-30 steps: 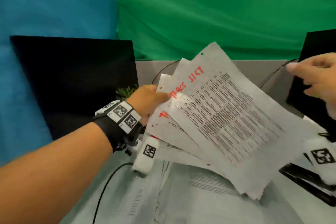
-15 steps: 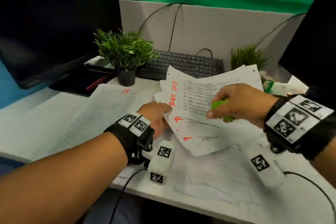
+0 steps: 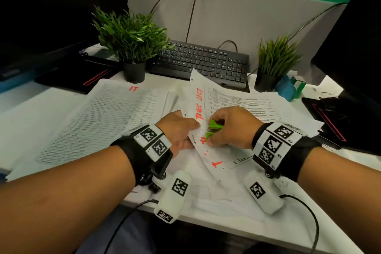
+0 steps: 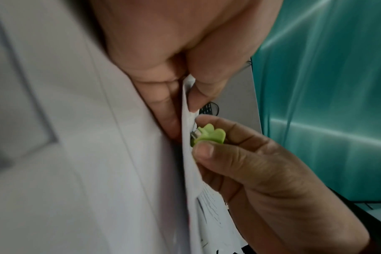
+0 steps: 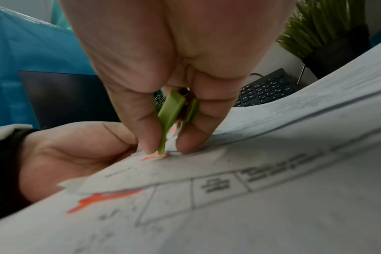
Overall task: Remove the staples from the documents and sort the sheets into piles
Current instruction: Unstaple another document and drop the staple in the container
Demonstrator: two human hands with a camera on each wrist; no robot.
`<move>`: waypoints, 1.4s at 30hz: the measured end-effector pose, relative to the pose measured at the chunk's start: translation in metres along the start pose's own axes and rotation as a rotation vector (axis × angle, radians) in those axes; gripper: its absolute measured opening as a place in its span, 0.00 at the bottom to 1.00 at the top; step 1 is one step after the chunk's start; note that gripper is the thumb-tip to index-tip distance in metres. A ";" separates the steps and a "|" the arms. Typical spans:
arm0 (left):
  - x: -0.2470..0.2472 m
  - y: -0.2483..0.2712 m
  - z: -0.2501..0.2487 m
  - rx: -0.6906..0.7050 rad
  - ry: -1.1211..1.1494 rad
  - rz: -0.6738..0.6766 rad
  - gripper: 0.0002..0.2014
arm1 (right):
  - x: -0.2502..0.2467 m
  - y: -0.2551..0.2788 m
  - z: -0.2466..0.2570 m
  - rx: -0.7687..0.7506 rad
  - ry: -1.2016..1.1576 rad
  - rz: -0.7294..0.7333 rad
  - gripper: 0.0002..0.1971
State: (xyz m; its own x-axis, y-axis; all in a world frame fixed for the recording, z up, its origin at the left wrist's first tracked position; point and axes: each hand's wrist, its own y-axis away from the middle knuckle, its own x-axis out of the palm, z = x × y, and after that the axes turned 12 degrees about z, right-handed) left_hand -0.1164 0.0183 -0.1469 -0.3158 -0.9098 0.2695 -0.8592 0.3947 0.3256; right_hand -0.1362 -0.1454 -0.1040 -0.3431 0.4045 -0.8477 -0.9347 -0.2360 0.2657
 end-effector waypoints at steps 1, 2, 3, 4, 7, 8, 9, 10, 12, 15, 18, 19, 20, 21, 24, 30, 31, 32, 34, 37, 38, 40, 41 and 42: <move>0.000 0.001 0.001 0.008 0.006 -0.003 0.15 | 0.001 0.000 0.001 0.005 0.023 -0.018 0.20; 0.000 0.001 0.001 0.013 0.011 -0.008 0.15 | 0.002 0.000 0.002 0.006 0.041 -0.034 0.18; 0.000 0.002 0.001 0.020 0.017 -0.011 0.14 | 0.003 0.001 0.003 0.007 0.059 -0.042 0.16; 0.000 0.002 0.001 0.026 0.021 -0.010 0.14 | 0.005 0.002 0.005 0.012 0.076 -0.045 0.15; 0.000 0.004 0.001 0.046 0.040 0.015 0.14 | 0.007 0.004 0.008 0.003 0.096 -0.057 0.14; -0.001 0.005 0.001 0.052 0.051 0.023 0.14 | 0.008 0.004 0.010 0.000 0.092 -0.068 0.14; -0.001 0.006 0.001 0.056 0.060 0.027 0.14 | 0.008 0.004 0.011 0.002 0.091 -0.087 0.15; -0.001 0.006 0.001 0.060 0.066 0.031 0.14 | 0.007 0.005 0.012 0.012 0.097 -0.106 0.17; -0.002 0.007 0.002 0.067 0.079 0.034 0.15 | 0.007 0.005 0.013 0.047 0.111 -0.133 0.20; -0.003 0.008 0.003 0.089 0.108 0.057 0.16 | 0.007 0.007 0.016 0.059 0.115 -0.148 0.19; -0.005 0.009 0.004 0.114 0.137 0.086 0.17 | 0.007 0.008 0.020 0.050 0.122 -0.162 0.18; -0.005 0.009 0.005 0.120 0.143 0.094 0.17 | 0.008 0.008 0.021 0.049 0.128 -0.165 0.18; -0.006 0.010 0.005 0.124 0.149 0.101 0.17 | 0.008 0.008 0.022 0.049 0.135 -0.168 0.18; -0.006 0.010 0.006 0.126 0.152 0.108 0.17 | 0.008 0.008 0.022 0.048 0.142 -0.172 0.18; -0.007 0.010 0.006 0.128 0.156 0.129 0.16 | 0.010 0.010 0.024 0.045 0.163 -0.184 0.18; -0.008 0.010 0.007 0.129 0.163 0.134 0.16 | 0.011 0.009 0.028 0.055 0.201 -0.176 0.20; -0.008 0.011 0.007 0.128 0.163 0.134 0.16 | 0.012 0.009 0.029 0.057 0.211 -0.179 0.20; -0.008 0.011 0.007 0.125 0.164 0.133 0.15 | 0.012 0.009 0.030 0.062 0.219 -0.181 0.20; -0.008 0.012 0.006 0.120 0.165 0.130 0.15 | 0.013 0.007 0.033 0.083 0.240 -0.174 0.19; -0.008 0.012 0.006 0.115 0.162 0.117 0.15 | 0.014 0.005 0.037 0.109 0.289 -0.171 0.15; -0.008 0.012 0.006 0.116 0.162 0.113 0.15 | 0.014 0.004 0.038 0.109 0.305 -0.171 0.14; -0.008 0.012 0.007 0.111 0.163 0.105 0.15 | 0.014 0.004 0.038 0.097 0.324 -0.167 0.14; -0.007 0.012 0.006 0.108 0.163 0.101 0.15 | 0.014 0.004 0.037 0.090 0.325 -0.165 0.14; -0.007 0.012 0.006 0.104 0.164 0.099 0.15 | 0.014 0.005 0.037 0.081 0.322 -0.160 0.14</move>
State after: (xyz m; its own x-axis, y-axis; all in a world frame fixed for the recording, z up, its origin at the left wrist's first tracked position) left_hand -0.1274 0.0285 -0.1504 -0.3381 -0.8307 0.4424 -0.8670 0.4578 0.1969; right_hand -0.1487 -0.1081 -0.0976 -0.1575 0.1286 -0.9791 -0.9828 -0.1167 0.1428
